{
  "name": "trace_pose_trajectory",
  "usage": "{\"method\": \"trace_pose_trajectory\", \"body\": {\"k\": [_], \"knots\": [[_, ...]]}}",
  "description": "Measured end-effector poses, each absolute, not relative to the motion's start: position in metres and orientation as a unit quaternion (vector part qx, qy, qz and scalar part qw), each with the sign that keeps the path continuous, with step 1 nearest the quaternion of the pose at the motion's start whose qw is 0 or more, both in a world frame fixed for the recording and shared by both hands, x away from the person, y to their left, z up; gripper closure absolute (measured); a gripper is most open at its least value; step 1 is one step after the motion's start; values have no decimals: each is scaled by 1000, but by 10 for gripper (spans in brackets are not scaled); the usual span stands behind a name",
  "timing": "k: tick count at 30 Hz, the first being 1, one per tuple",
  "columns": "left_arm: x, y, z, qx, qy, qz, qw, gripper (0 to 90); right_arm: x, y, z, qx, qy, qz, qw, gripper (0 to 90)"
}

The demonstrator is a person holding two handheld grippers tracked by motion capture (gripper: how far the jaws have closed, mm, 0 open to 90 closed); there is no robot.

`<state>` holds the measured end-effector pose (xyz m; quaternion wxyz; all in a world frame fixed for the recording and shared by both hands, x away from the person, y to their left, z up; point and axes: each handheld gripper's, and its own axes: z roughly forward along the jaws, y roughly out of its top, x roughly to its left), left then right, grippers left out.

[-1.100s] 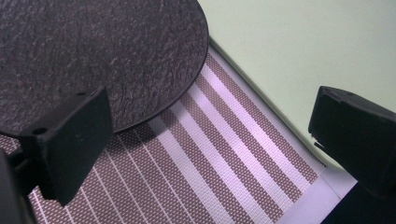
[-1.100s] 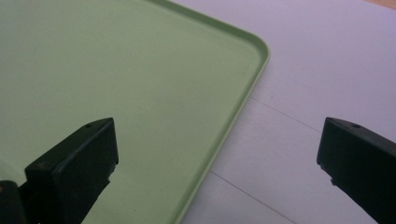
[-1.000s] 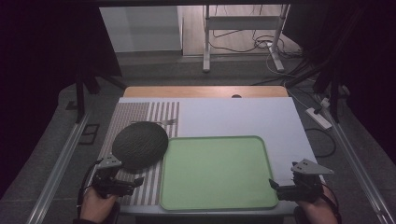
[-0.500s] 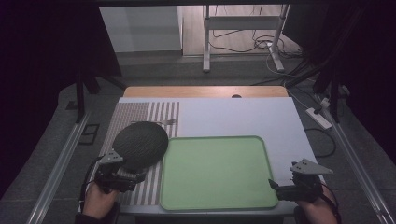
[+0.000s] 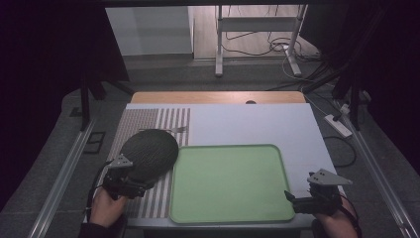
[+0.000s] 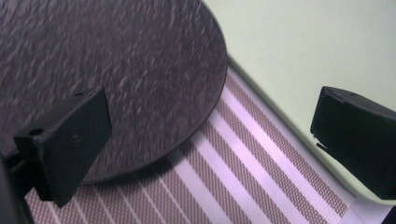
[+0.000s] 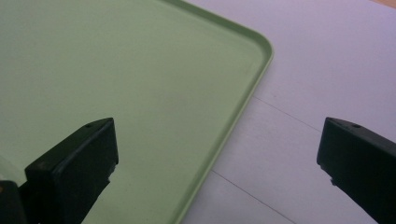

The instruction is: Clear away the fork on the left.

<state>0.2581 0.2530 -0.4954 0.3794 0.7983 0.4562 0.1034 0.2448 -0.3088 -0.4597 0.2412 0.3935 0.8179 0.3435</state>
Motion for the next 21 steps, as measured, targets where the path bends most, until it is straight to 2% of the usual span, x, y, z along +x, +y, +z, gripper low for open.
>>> {"method": "trace_pose_trajectory", "body": {"k": [4,12,21], "knots": [[265,253,-495,794,455,102,390,0,245,-309,-460,393,819,343,240,0],[286,255,-498,801,465,119,358,0,245,-308,-460,391,821,339,241,0],[312,262,-501,794,482,117,351,0,245,-308,-460,390,822,338,241,0]]}}
